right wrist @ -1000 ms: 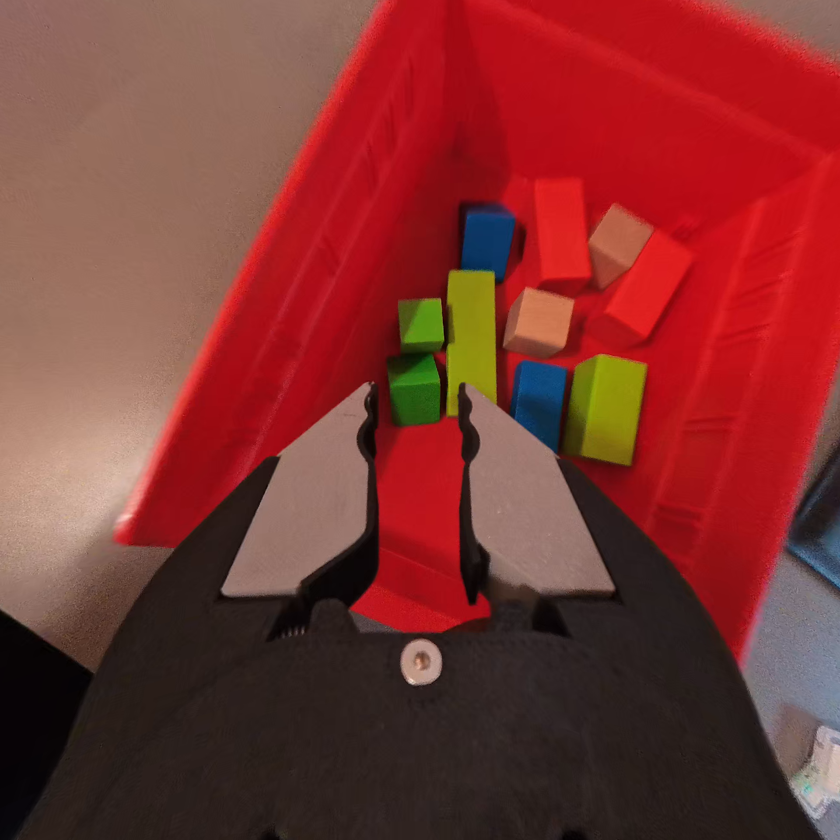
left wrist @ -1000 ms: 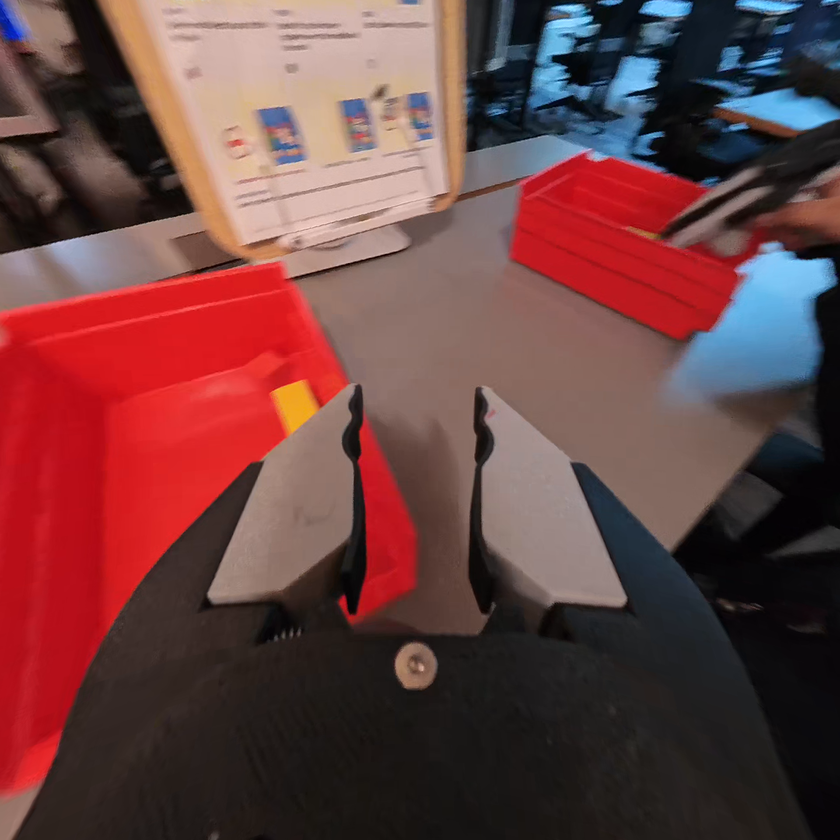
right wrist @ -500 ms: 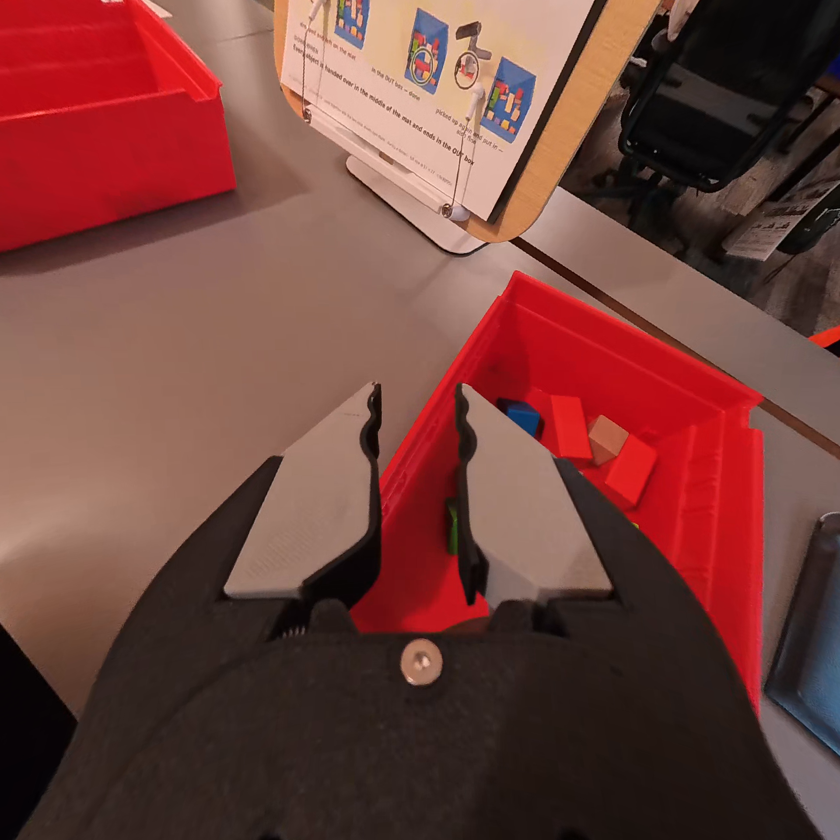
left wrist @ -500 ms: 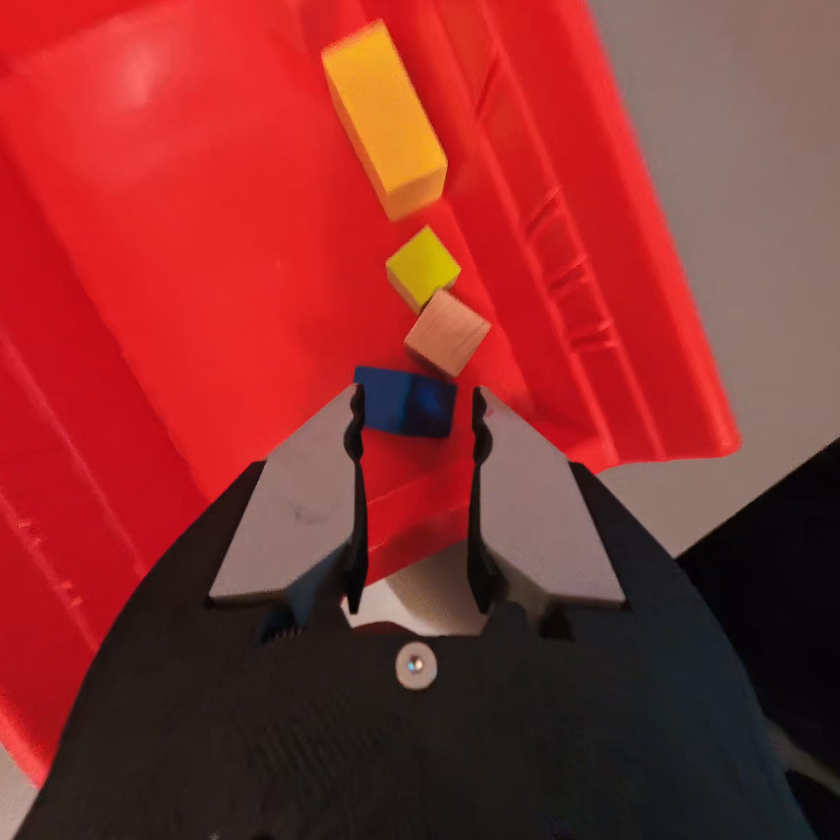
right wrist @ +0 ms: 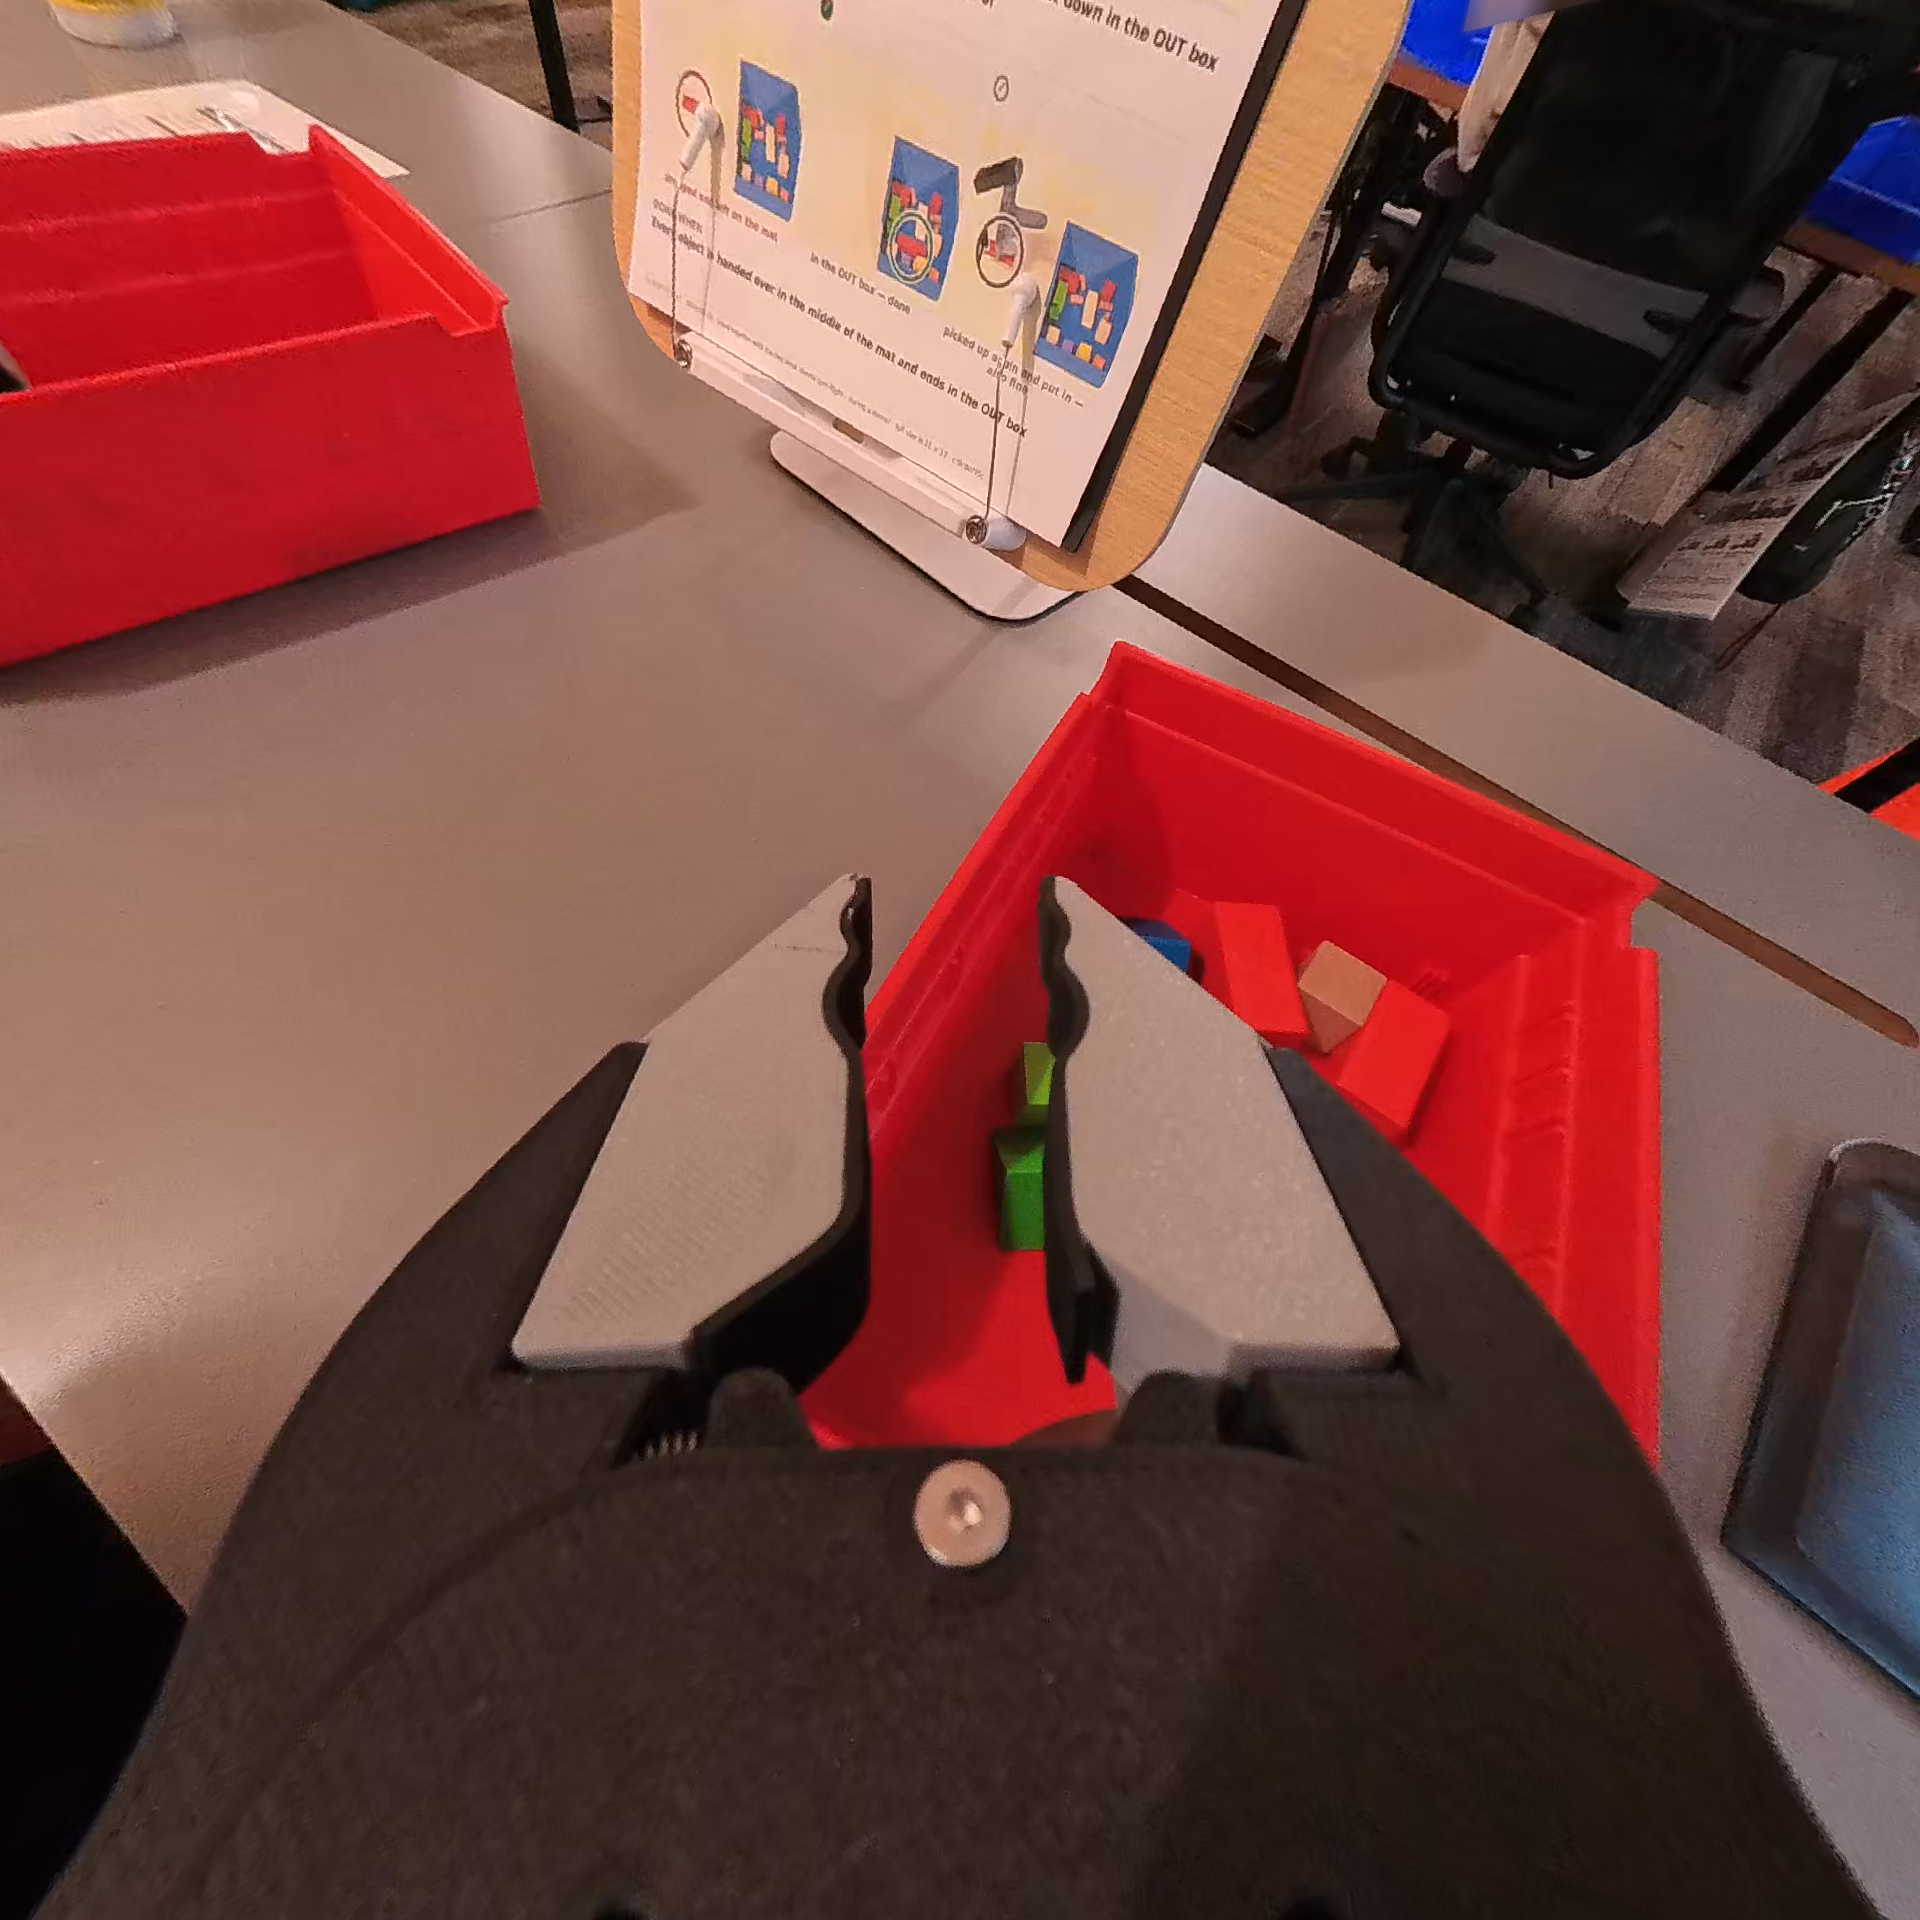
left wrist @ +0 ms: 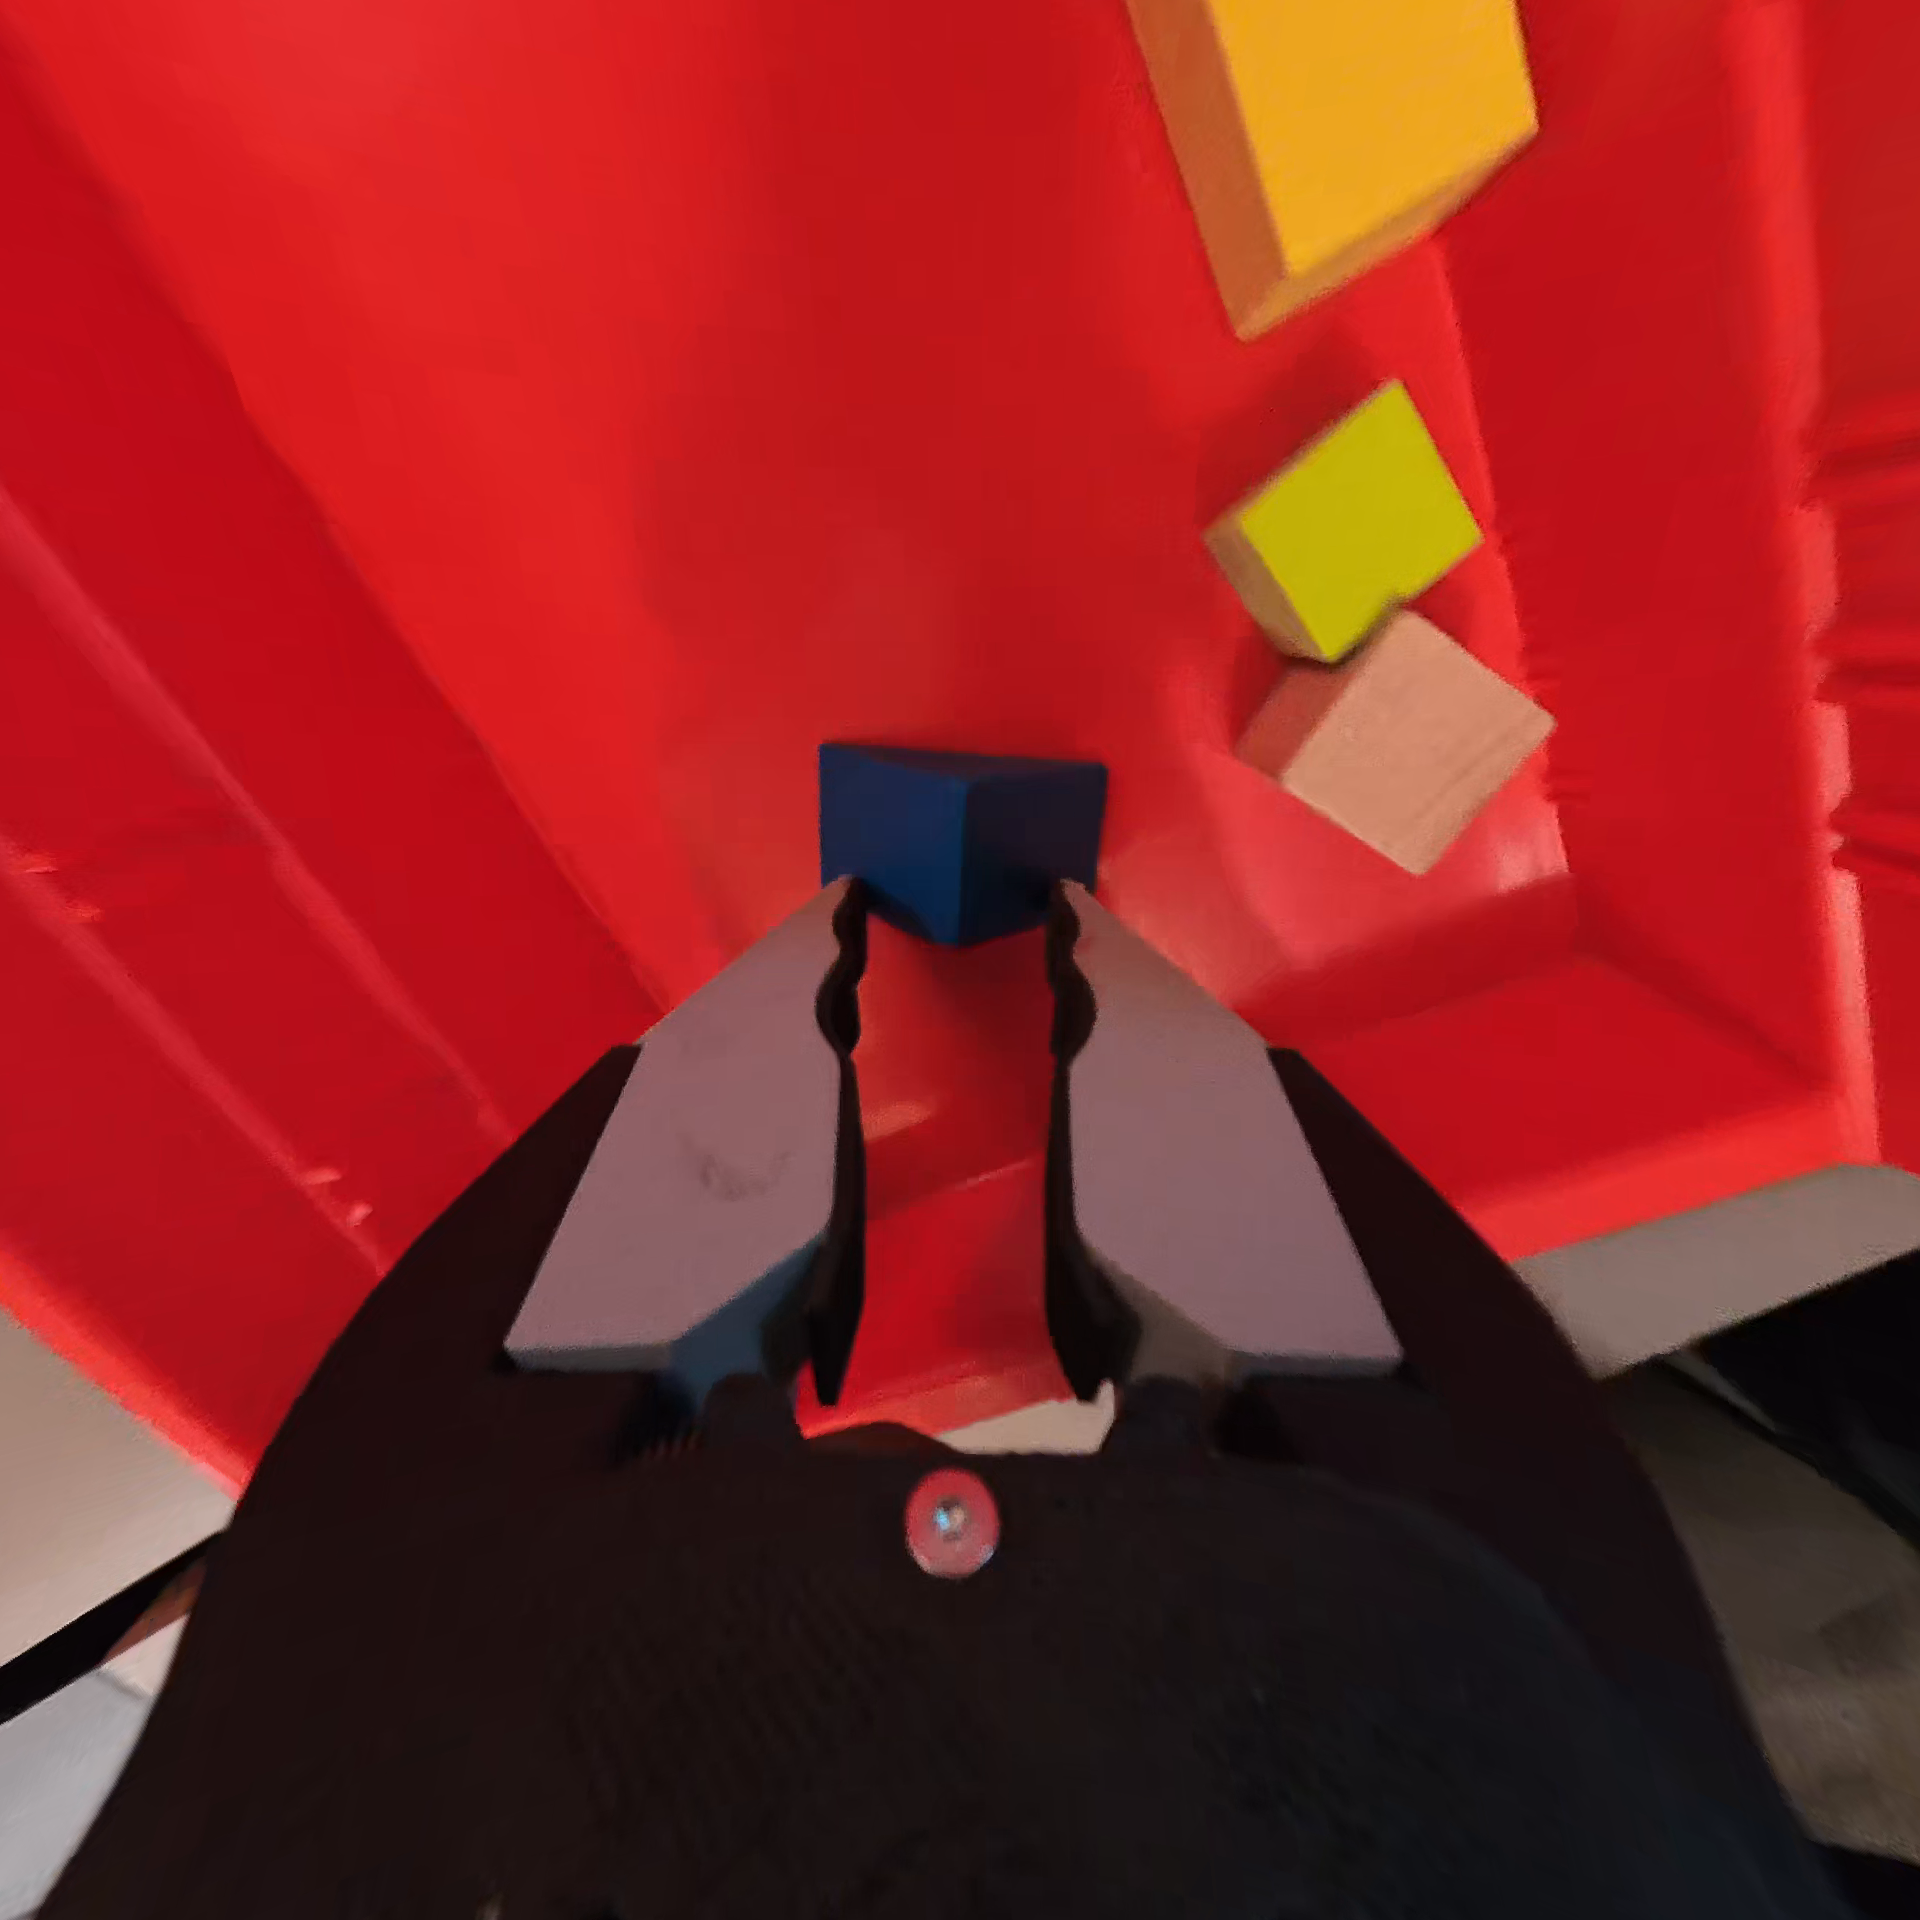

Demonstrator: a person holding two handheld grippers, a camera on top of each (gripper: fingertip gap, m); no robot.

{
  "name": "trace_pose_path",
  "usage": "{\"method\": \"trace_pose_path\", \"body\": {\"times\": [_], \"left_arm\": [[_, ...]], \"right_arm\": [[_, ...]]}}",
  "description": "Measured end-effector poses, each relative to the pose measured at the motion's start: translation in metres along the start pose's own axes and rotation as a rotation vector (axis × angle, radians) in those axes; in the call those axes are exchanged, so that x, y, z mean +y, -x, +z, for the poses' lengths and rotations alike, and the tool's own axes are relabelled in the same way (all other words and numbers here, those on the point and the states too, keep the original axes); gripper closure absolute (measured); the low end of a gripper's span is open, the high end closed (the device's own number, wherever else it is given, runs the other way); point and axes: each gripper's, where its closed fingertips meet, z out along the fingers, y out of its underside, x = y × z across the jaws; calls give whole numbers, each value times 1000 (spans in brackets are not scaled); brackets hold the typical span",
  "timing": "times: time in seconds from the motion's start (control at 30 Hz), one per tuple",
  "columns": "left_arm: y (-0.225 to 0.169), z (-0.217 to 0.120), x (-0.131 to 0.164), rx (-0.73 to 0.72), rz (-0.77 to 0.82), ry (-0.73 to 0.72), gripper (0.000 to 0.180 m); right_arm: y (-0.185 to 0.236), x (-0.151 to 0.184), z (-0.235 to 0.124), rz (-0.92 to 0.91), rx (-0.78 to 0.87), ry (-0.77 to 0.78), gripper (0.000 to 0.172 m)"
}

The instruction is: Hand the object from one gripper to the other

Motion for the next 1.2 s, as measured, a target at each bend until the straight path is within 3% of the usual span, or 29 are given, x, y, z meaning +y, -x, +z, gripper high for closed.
{"method": "trace_pose_path", "body": {"times": [0.2, 0.33, 0.57, 0.6, 0.77, 0.8, 0.87, 0.97, 1.2], "left_arm": [[8, -3, -7, 34, -69, -92, 160], [8, -16, -15, 13, -46, -161, 180], [7, -19, -12, 21, -47, -146, 180], [6, -22, -12, 19, -18, -153, 177], [-16, -30, -11, 24, 337, -151, 99], [-10, -28, -9, -43, 426, -122, 100], [7, -23, -5, -190, 600, -28, 117], [11, -15, -5, -200, 756, 54, 140], [20, 0, -3, -181, 868, 163, 122]], "right_arm": [[-1, -2, -4, 1, -2, -13, 143], [2, -2, -3, -12, -7, -9, 143], [5, -2, -5, -38, -5, -7, 142], [5, -2, -6, -37, -4, -9, 142], [4, -3, -7, -29, -10, -15, 142], [5, -3, -7, -30, -11, -14, 142], [7, -2, -5, -37, -16, -9, 142], [13, -2, -3, -50, -29, -2, 142], [16, -2, 0, -73, -43, -1, 141]]}}
